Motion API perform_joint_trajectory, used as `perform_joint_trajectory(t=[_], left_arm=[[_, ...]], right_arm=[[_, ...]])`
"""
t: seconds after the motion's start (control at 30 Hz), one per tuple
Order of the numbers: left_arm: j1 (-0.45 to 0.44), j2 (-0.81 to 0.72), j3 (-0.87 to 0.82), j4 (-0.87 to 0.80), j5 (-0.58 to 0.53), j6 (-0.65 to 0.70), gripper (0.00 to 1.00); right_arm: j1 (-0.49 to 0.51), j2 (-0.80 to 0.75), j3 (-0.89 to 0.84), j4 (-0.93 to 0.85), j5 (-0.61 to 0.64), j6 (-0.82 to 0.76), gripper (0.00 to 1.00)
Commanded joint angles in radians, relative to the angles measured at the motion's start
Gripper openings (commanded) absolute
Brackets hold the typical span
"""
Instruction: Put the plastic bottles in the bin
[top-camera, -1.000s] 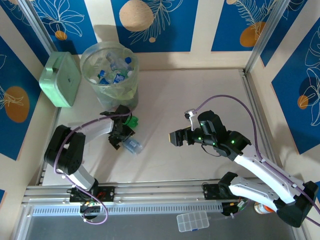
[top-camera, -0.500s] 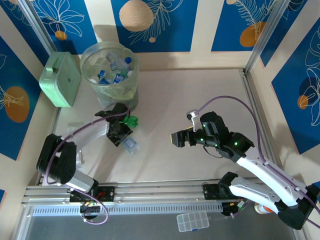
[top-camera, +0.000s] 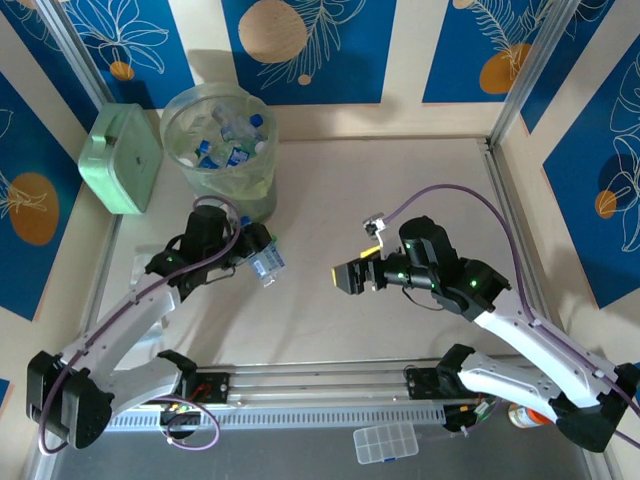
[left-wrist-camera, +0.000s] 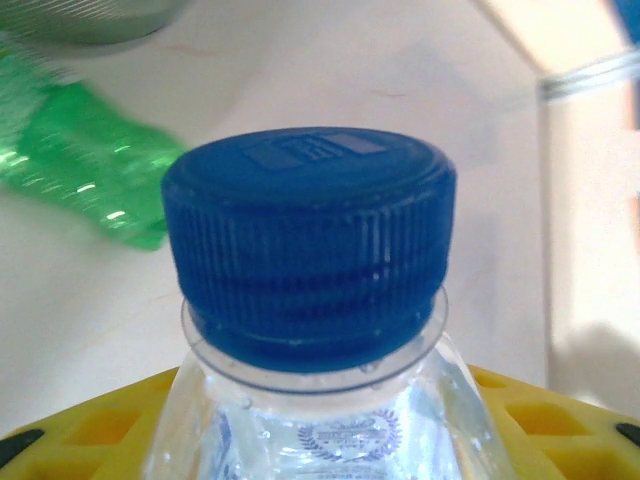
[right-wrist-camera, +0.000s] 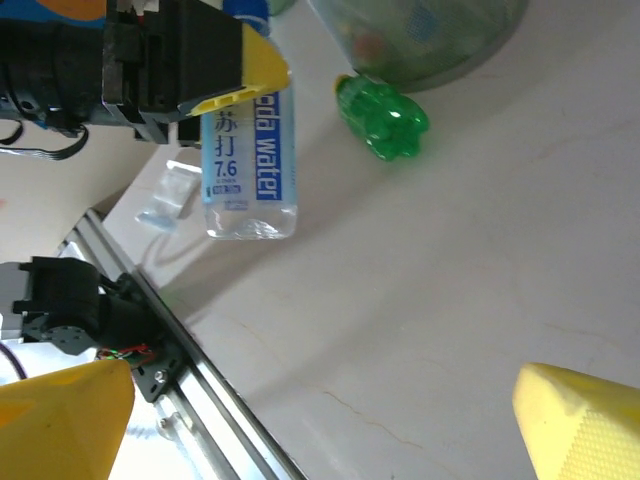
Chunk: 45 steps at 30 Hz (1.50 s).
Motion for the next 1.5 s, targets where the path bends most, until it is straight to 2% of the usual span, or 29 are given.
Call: perform_joint_trajectory(t=[0.0, 0.1, 0.2, 0.33, 0.4, 0.47, 0.67, 0.8, 0.87, 0.97, 1.1, 1.17, 1.27, 1.37, 1.47], left_arm=[[-0.011, -0.021, 0.034, 0.116, 0.144, 0.156, 0.46], [-0.011, -0.02, 0.104, 0.066, 0.184, 0.237, 0.44], [-0.011, -0.026, 0.197, -0.04, 0.157, 0.344, 0.42], [-0.009, -0.035, 0.32, -0.149, 0.027, 0.442, 0.41], [-0.003, -0.024, 0.389, -0.191, -0.069, 0.458, 0.4], [0.02, 0.002, 0.451, -0.221, -0.118, 0.456, 0.39], [0.185, 0.116, 0.613, -0.19, -0.082, 0.287, 0.38], [0.302, 0.219, 0.703, -0.158, -0.041, 0.1, 0.39], [0.339, 0.283, 0.772, -0.178, -0.044, 0.025, 0.39], [0.378, 0.371, 0.875, -0.248, -0.112, -0.079, 0.3], [0.438, 0.448, 0.923, -0.158, -0.066, -0.147, 0.31], [0.449, 0.495, 1.024, -0.187, -0.094, -0.059, 0.32], [0.454, 0.582, 1.221, -0.351, -0.222, 0.099, 0.32], [0.454, 0.622, 1.292, -0.375, -0.332, 0.223, 0.32], [0.454, 0.669, 1.357, -0.406, -0.392, 0.309, 0.32]], right_arm=[[0.017, 0.03, 0.074, 0.013, -0.033, -0.037, 0.98], [0.043, 0.078, 0.147, -0.014, -0.009, -0.087, 0.97], [0.08, 0.134, 0.229, -0.052, 0.039, -0.138, 0.97], [0.099, 0.181, 0.279, -0.052, 0.047, -0.146, 0.97], [0.102, 0.192, 0.28, -0.032, 0.035, -0.138, 0.97], [0.104, 0.2, 0.28, -0.019, 0.027, -0.131, 0.98], [0.1, 0.201, 0.265, -0.011, 0.02, -0.114, 0.97], [0.082, 0.181, 0.241, 0.0, -0.001, -0.095, 0.97], [0.07, 0.17, 0.226, 0.002, -0.009, -0.087, 0.97], [0.049, 0.151, 0.2, 0.001, -0.021, -0.071, 0.98], [0.022, 0.125, 0.159, 0.013, -0.053, -0.048, 0.98], [0.016, 0.12, 0.149, 0.007, -0.053, -0.048, 0.98], [0.006, 0.114, 0.135, 0.003, -0.054, -0.048, 0.98], [-0.001, 0.112, 0.12, 0.002, -0.059, -0.047, 0.98], [-0.006, 0.116, 0.111, 0.005, -0.062, -0.043, 0.98]])
